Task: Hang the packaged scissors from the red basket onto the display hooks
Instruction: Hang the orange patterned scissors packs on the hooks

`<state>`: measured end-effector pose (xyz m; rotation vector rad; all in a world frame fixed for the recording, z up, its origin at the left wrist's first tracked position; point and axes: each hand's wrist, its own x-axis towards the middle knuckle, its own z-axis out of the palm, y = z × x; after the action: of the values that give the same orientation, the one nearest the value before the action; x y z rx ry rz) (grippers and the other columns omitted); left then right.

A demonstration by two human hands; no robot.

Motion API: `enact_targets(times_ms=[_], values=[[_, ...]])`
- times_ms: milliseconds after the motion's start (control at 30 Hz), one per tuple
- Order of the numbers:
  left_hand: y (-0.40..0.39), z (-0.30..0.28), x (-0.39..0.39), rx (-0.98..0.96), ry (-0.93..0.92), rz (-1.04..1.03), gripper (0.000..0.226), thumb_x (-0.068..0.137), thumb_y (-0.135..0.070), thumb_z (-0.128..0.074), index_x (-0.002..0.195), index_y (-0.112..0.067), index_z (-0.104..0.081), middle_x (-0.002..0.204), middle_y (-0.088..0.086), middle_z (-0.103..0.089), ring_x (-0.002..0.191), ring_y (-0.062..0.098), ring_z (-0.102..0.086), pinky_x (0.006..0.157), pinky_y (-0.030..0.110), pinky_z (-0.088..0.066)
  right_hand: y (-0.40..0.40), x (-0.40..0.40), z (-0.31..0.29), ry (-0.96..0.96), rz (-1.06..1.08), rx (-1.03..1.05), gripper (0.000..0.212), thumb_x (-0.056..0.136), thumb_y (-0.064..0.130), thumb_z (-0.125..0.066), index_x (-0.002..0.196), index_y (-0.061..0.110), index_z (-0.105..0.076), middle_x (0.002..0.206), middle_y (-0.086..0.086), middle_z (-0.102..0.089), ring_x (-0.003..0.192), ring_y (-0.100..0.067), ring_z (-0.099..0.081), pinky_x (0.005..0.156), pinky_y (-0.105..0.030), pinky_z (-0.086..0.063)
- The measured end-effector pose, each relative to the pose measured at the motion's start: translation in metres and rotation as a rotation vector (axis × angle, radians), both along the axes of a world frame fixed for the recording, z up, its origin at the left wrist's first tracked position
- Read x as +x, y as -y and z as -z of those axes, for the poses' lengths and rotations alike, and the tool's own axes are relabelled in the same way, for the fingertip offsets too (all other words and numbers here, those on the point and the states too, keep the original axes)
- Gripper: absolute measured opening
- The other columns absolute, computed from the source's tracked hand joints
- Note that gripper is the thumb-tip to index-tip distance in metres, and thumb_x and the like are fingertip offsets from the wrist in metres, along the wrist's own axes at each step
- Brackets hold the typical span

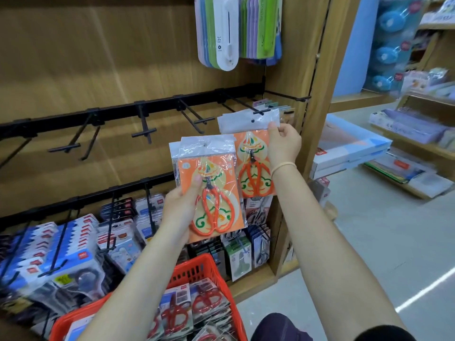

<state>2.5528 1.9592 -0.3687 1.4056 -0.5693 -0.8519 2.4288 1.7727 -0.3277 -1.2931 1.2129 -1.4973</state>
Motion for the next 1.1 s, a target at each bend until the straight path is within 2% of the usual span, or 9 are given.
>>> enact_targets(times_ms=[333,433,500,567,700,767,833,933,1100], values=[[0.017,-0.007,-0.003,-0.013,-0.033,0.056,0.026,0.095,-0.037,-0.07,0.109,-0.014,-0.07,0.099,0.008,-0.08,0.091,0.027,-0.078,0.084,0.043,-0.061,0.0,0.0,0.003,-0.042,-0.019,0.008,0.037,0.099,0.025,-0.06,0.064,0.021,-0.049,0.062,0.008,-0.045,0.058,-0.004,-0.04,0.052,-0.008,-0.036],[0.019,-0.007,-0.003,-0.025,-0.066,0.053,0.028,0.095,-0.034,-0.07,0.112,-0.012,-0.07,0.102,0.011,-0.079,0.091,0.027,-0.078,0.082,0.041,-0.062,-0.004,-0.004,0.005,0.014,0.017,0.019,0.009,0.096,0.025,-0.066,0.091,0.019,-0.06,0.081,0.012,-0.058,0.073,0.0,-0.053,0.065,-0.011,-0.039],[0.022,-0.007,-0.003,-0.027,-0.086,0.045,0.027,0.095,-0.032,-0.071,0.113,-0.012,-0.069,0.101,0.01,-0.079,0.089,0.025,-0.078,0.075,0.037,-0.062,-0.011,-0.008,0.01,0.076,0.062,-0.015,0.016,0.093,0.024,-0.07,0.102,0.019,-0.057,0.094,0.006,-0.062,0.083,-0.002,-0.057,0.075,-0.018,-0.047],[0.024,-0.007,-0.003,-0.024,-0.101,0.037,0.027,0.095,-0.032,-0.071,0.113,-0.013,-0.07,0.099,0.008,-0.08,0.087,0.024,-0.078,0.071,0.035,-0.062,-0.02,-0.012,0.015,0.025,0.041,-0.038,0.014,0.096,0.029,-0.066,0.096,0.017,-0.06,0.095,0.002,-0.063,0.082,-0.007,-0.057,0.08,-0.026,-0.049],[0.027,-0.004,-0.009,-0.021,-0.118,0.033,0.022,0.092,-0.028,-0.075,0.108,-0.013,-0.071,0.096,0.007,-0.08,0.085,0.024,-0.078,0.07,0.034,-0.061,-0.046,-0.013,0.03,-0.121,-0.379,0.075,0.047,0.1,0.048,-0.055,0.097,0.002,-0.066,0.083,-0.006,-0.066,0.072,-0.015,-0.062,0.069,-0.03,-0.051],[0.027,-0.003,-0.012,-0.015,-0.113,0.045,0.018,0.09,-0.024,-0.078,0.104,-0.014,-0.072,0.095,0.007,-0.08,0.082,0.023,-0.078,0.07,0.034,-0.061,-0.054,-0.014,0.041,-0.061,-0.496,0.098,0.032,0.095,0.038,-0.066,0.098,0.006,-0.071,0.087,-0.005,-0.075,0.076,-0.017,-0.072,0.071,-0.032,-0.059],[0.027,-0.001,-0.014,-0.007,-0.101,0.063,0.019,0.09,-0.025,-0.078,0.103,-0.013,-0.072,0.093,0.008,-0.08,0.08,0.023,-0.078,0.07,0.035,-0.06,-0.056,-0.014,0.048,0.0,-0.47,0.093,0.025,0.092,0.029,-0.073,0.096,0.004,-0.074,0.093,-0.011,-0.077,0.082,-0.02,-0.074,0.075,-0.041,-0.06],[0.025,-0.001,-0.013,0.0,-0.082,0.065,0.025,0.095,-0.037,-0.07,0.101,-0.013,-0.072,0.094,0.008,-0.08,0.08,0.023,-0.078,0.075,0.037,-0.061,-0.053,-0.013,0.05,-0.005,-0.402,0.08,0.026,0.092,0.026,-0.074,0.086,0.0,-0.074,0.087,-0.013,-0.076,0.074,-0.016,-0.068,0.069,-0.037,-0.058],[0.024,-0.001,-0.008,0.033,0.008,0.034,0.036,0.096,-0.054,-0.06,0.094,-0.019,-0.069,0.089,-0.001,-0.079,0.084,0.016,-0.075,0.075,0.028,-0.058,-0.048,-0.015,0.048,0.012,-0.361,0.113,0.016,0.094,0.025,-0.071,0.082,0.016,-0.076,0.089,-0.01,-0.077,0.089,-0.026,-0.074,0.083,-0.048,-0.06]])
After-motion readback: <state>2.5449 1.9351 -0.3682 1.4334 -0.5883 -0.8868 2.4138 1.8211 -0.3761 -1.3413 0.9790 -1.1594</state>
